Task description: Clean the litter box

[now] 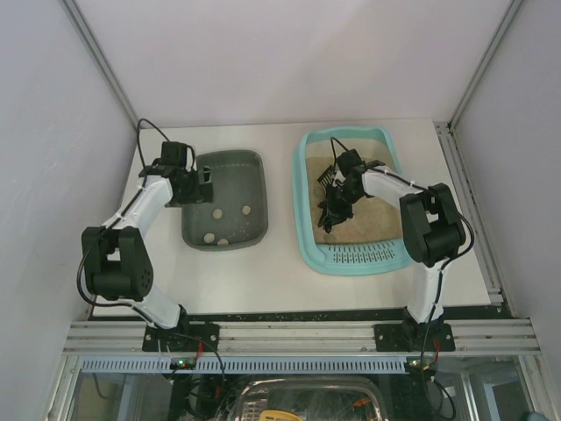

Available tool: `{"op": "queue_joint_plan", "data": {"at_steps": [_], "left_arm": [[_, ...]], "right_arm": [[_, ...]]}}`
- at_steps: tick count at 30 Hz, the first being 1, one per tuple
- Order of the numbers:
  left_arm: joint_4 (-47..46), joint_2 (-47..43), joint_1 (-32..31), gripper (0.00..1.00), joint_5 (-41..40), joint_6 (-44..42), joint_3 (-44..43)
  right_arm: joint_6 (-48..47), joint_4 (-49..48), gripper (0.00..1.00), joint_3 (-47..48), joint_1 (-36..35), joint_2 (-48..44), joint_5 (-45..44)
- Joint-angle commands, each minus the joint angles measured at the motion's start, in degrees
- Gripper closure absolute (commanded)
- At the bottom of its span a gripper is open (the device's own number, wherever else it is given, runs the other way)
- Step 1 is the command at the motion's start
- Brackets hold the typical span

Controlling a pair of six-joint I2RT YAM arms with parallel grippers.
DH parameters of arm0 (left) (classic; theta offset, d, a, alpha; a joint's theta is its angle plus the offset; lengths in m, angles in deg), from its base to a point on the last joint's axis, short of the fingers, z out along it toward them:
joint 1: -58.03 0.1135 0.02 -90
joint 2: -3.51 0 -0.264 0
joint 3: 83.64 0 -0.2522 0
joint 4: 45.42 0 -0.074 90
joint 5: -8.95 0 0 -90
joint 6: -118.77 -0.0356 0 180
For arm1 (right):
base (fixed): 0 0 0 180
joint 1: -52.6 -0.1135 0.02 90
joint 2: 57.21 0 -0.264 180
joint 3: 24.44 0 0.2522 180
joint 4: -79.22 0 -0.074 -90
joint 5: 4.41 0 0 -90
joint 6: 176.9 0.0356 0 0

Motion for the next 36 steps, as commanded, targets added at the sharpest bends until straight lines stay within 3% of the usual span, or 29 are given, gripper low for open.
{"op": "queue_joint_plan", "data": {"at_steps": [1, 16, 23, 30, 36], "left_arm": [[-0.7, -4.4, -0.1, 0.0, -2.0, -0.9, -1.8], [-2.1, -7.5, -1.0, 0.0, -3.7, -8.0, 5.9], [-4.2, -4.4, -3.1, 0.0, -3.6, -8.9, 2.5], [-5.9, -3.1, -7.4, 0.0, -9.8, -12.2, 3.1], [-5.1, -5.0, -7.3, 0.0, -7.4, -11.6, 4.9]], "right_arm": [[2.5, -3.5, 1.0, -4.6, -1.0, 0.7, 8.9], [13.8, -33.9, 1.0, -29.3, 9.4, -16.5, 15.8], [18.0, -42.6, 1.0, -34.5, 10.6, -22.7, 20.1], [25.3, -60.0, 1.0, -37.8, 11.2, -25.1, 27.9], [40.3, -89.2, 1.0, -44.7, 13.8, -25.0, 31.3]]}}
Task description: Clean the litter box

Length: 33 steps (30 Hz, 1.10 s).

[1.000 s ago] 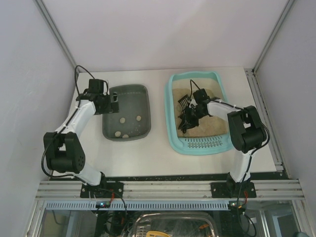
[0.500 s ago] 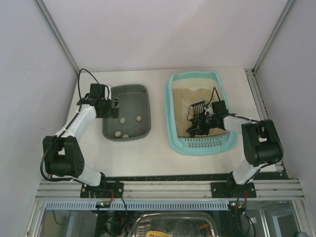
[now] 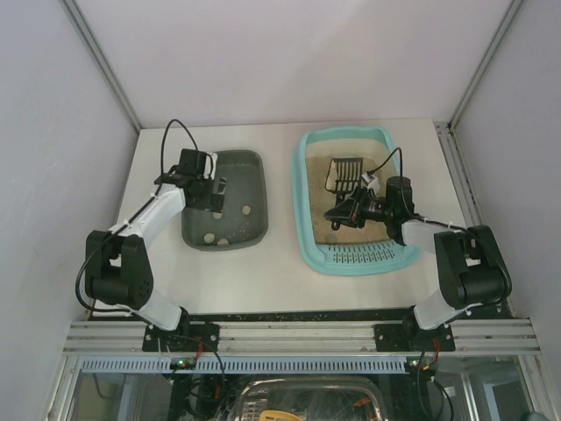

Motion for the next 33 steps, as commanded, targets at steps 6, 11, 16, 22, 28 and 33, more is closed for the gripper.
{"op": "queue_joint_plan", "data": {"at_steps": [6, 11, 16, 22, 28, 33], "left_arm": [[-0.5, -2.9, 0.9, 0.0, 1.6, -0.4, 0.0], [-0.7, -1.8, 2.4, 0.0, 0.5, -1.6, -1.6], [-0.8, -2.2, 2.4, 0.0, 1.5, -1.4, -1.0], [0.5, -1.8, 2.2, 0.0, 5.8, 0.0, -1.4], [0.5, -1.4, 2.1, 0.0, 5.4, -1.2, -2.9], [1.0, -1.9, 2.1, 0.0, 5.6, -0.8, -3.1]], "right_arm": [[29.2, -60.4, 1.0, -10.7, 4.4, 4.2, 4.9], [32.5, -65.5, 1.0, -8.4, 2.1, 6.3, 10.8], [33.8, -65.2, 1.0, -9.5, 2.0, 7.2, 11.6], [26.8, -53.4, 1.0, -9.5, -2.7, 4.3, 14.4], [21.6, -44.9, 1.0, -13.7, 4.2, -1.9, 9.6], [-0.7, -11.1, 1.0, -8.4, -2.5, -10.9, 10.1]]}}
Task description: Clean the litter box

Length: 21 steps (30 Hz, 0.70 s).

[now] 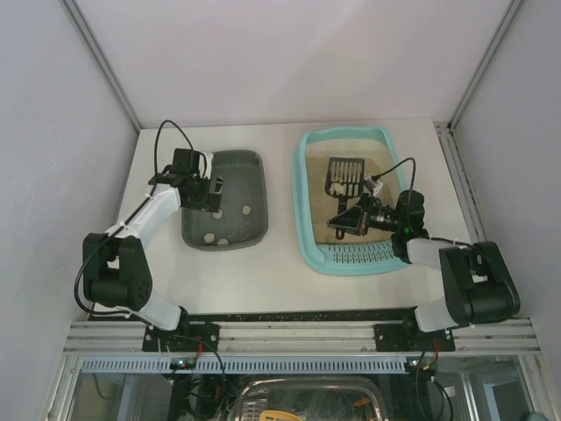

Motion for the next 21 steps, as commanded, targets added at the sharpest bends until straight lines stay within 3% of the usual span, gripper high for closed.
{"op": "queue_joint_plan", "data": {"at_steps": [1, 5, 10, 14, 18, 21], "left_arm": [[0.2, -1.3, -0.2, 0.0, 1.5, 0.3, -2.8], [0.4, -2.3, -0.2, 0.0, 2.9, 1.1, -1.4], [0.4, -3.1, -0.2, 0.0, 2.9, 1.2, -0.4], [0.1, -4.0, -0.2, 0.0, 2.8, 1.4, 0.3], [-0.1, -4.4, -0.4, 0.0, 3.0, 1.9, 1.4], [-0.3, -4.8, -0.7, 0.01, 2.8, 2.0, 1.8]], "right_arm": [[-17.8, 23.8, 1.0, 3.9, -3.9, -7.5, -0.7], [-4.3, 6.0, 1.0, -2.5, 0.4, -6.0, -1.4], [2.5, -5.4, 1.0, -3.1, -1.3, -2.1, 1.7], [18.0, -28.6, 1.0, -6.0, 4.3, 6.6, 0.0], [18.9, -30.8, 1.0, -3.8, -1.4, 9.7, 1.8], [19.6, -31.0, 1.0, -4.1, -1.0, 10.3, 0.5]]}}
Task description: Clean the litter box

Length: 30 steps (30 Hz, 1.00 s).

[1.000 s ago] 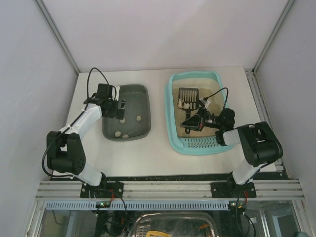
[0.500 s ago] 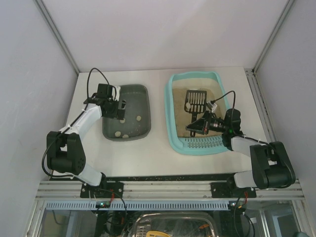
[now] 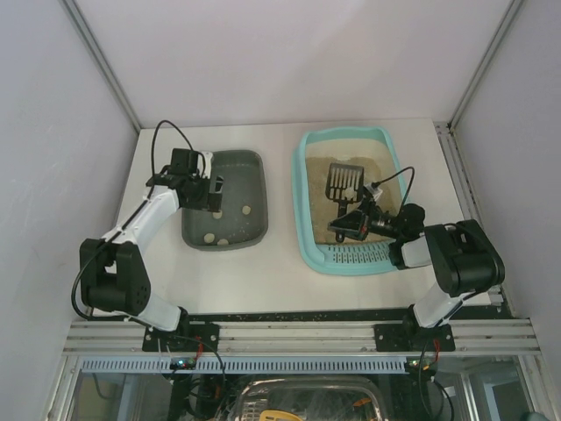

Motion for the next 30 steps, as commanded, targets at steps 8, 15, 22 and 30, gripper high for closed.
{"op": "queue_joint_plan", "data": {"at_steps": [8, 15, 22, 30], "left_arm": [[0.0, -3.0, -0.7, 0.0, 2.0, 2.8, -0.2], [1.1, -3.0, -0.1, 0.0, 4.3, 0.1, -5.7], [3.4, -5.6, 3.8, 0.0, 15.8, -1.1, -8.7], [1.0, -4.3, 20.1, 0.0, 28.7, 15.5, -12.0]], "right_arm": [[3.4, -3.0, 1.0, 3.7, -4.7, 1.3, 0.2], [-11.1, 24.5, 1.0, 9.0, -6.9, -7.3, 0.2], [-42.8, 78.9, 1.0, 26.9, -12.2, -13.1, -6.4], [-58.0, 106.0, 1.0, 50.2, -23.2, -3.0, -20.6]]}}
